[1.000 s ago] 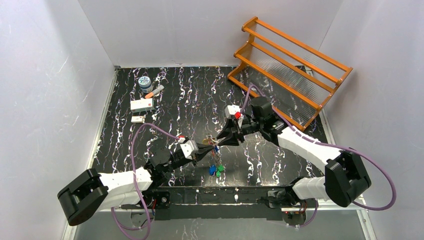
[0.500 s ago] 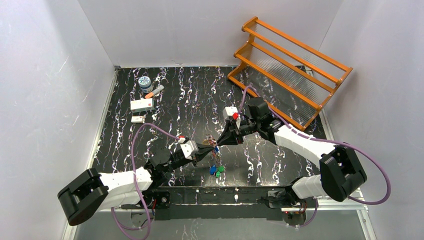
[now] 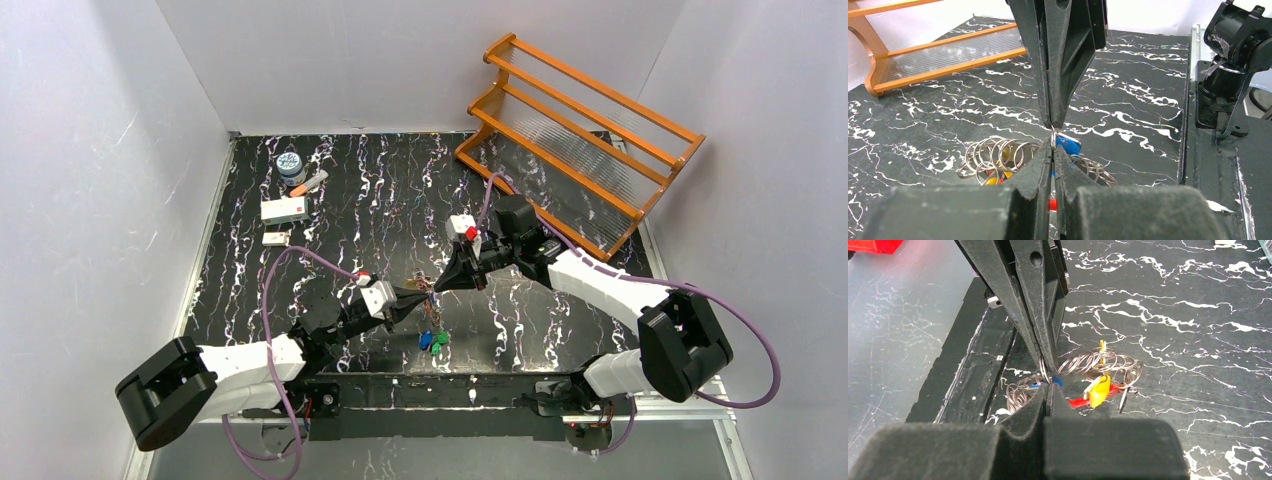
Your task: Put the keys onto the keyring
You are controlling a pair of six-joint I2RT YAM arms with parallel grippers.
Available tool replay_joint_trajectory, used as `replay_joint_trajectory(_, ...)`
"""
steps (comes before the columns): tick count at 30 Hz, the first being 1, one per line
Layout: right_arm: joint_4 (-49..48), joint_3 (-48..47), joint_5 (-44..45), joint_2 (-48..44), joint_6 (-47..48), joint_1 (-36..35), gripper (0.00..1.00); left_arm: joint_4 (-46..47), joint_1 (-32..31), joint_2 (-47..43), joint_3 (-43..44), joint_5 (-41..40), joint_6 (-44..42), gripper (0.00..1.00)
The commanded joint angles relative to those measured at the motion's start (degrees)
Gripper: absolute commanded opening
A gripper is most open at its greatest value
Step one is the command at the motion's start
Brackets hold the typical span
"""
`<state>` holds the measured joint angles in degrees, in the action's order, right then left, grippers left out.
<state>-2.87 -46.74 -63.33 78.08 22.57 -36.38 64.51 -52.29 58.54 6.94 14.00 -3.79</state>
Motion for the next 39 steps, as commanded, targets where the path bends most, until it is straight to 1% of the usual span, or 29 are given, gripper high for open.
replay_joint_trajectory(1, 1.19, -1.57, 1.23, -0.57, 0.90, 0.10, 0.01, 4.53, 0.06, -1.55, 0.11, -1.28, 0.08, 0.00)
replay_joint_trajectory(8, 2.66, -0.25, 5.09, -1.52, 0.90, 0.25, 0.01, 4.49, 0.02, -2.03, 0.00, -1.36, 0.25, 0.00)
replay_joint_trajectory(16, 1.53, -0.39, 4.36, -1.88, 0.02, 0.19, 0.01, 4.50, 0.00, -1.59, 0.18, -1.35, 0.06, 0.00)
replay_joint_trajectory(18, 0.89, -0.52, 4.56, -2.17, -0.40, 0.25, 0.06, 4.48, 0.08, -1.51, 0.18, -1.34, 0.01, 0.00)
replay_joint_trajectory(19, 0.73, -0.54, 4.54, -2.34, -0.42, 0.23, 0.14, 4.48, 0.06, -1.50, 0.18, -1.30, -0.01, 0.00)
replay_joint_trajectory(21, 0.22, -0.54, 4.61, -2.70, -0.65, 0.26, 0.37, 4.51, 0.05, -1.43, 0.14, -1.36, -0.02, 0.00)
replay_joint_trajectory(22, 0.08, -0.54, 4.48, -2.80, -0.68, 0.25, 0.42, 4.52, 0.07, -1.42, 0.17, -1.29, -0.04, 0.00)
replay_joint_trajectory(24, -0.23, -0.58, 4.05, -2.85, -0.51, 0.20, 0.48, 4.48, 0.03, -1.41, 0.18, -1.26, -0.04, 0.00)
replay_joint_trajectory(26, -0.58, -0.63, 3.30, -2.77, -0.51, 0.18, 0.51, 4.54, 0.03, -1.33, 0.26, -1.17, 0.03, 0.00)
replay_joint_trajectory(30, -2.07, -1.10, 0.80, -1.71, -1.21, 0.20, 0.49, 4.48, 0.06, -1.08, 0.27, -1.10, 0.01, 0.00)
replay_joint_trajectory(33, -3.52, -2.13, -1.67, 0.43, -2.40, 0.17, 0.43, 4.49, 0.04, -0.81, 0.34, -1.07, -0.01, 0.00)
replay_joint_trajectory(39, -2.26, -3.47, -2.91, 2.68, -1.95, 0.09, 0.14, 4.48, 0.05, -0.93, 0.12, -1.59, 0.10, 0.00)
